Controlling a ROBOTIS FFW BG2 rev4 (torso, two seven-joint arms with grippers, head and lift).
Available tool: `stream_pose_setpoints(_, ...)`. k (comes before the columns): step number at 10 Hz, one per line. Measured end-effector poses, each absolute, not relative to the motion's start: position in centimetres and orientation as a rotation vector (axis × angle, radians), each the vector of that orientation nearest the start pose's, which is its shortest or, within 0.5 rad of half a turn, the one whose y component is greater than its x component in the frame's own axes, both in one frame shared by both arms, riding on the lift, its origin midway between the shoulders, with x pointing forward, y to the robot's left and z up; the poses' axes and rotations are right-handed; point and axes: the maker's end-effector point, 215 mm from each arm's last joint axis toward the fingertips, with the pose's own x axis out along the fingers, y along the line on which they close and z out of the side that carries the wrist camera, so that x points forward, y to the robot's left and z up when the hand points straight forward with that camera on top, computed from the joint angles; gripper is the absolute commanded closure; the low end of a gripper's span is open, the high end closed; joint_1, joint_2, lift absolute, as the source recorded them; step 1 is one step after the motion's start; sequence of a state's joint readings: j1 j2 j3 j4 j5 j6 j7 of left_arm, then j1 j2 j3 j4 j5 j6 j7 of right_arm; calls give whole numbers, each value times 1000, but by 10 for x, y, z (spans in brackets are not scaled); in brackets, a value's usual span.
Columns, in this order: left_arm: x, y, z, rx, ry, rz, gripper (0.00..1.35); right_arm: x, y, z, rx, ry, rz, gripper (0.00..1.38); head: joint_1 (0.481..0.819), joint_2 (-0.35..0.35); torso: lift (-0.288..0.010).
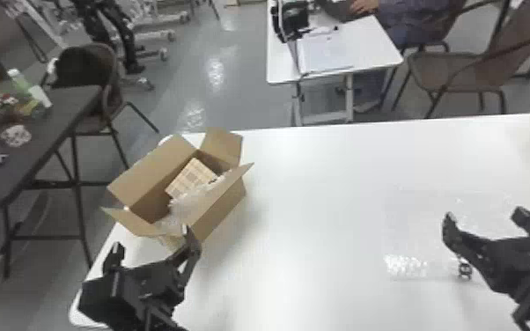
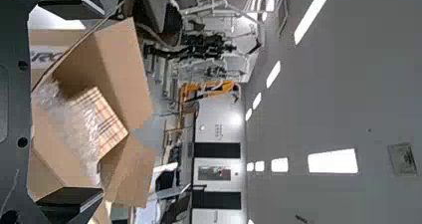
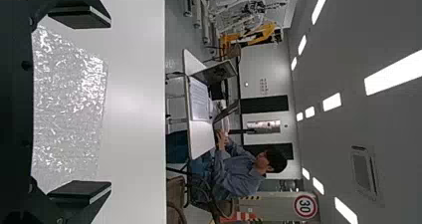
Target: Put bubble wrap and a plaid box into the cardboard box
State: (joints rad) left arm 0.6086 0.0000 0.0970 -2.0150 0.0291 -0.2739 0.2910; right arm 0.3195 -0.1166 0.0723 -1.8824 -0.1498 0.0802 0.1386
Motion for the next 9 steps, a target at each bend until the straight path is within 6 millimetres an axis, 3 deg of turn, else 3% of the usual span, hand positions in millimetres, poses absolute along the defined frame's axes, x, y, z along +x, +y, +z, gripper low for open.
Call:
stream_pose_setpoints(3, 394, 294, -342, -21, -43, 266, 65, 468, -165, -386, 66, 135, 304, 144, 695, 170, -110)
stream_pose_setpoints(5, 390, 274, -358, -24, 1, 217, 76, 450, -158, -398, 65, 165, 333, 144, 695, 158, -110)
stream_pose_setpoints(9, 360, 275, -384, -10, 75, 233, 78, 398, -187, -421, 37, 259, 292, 144, 695, 135, -110)
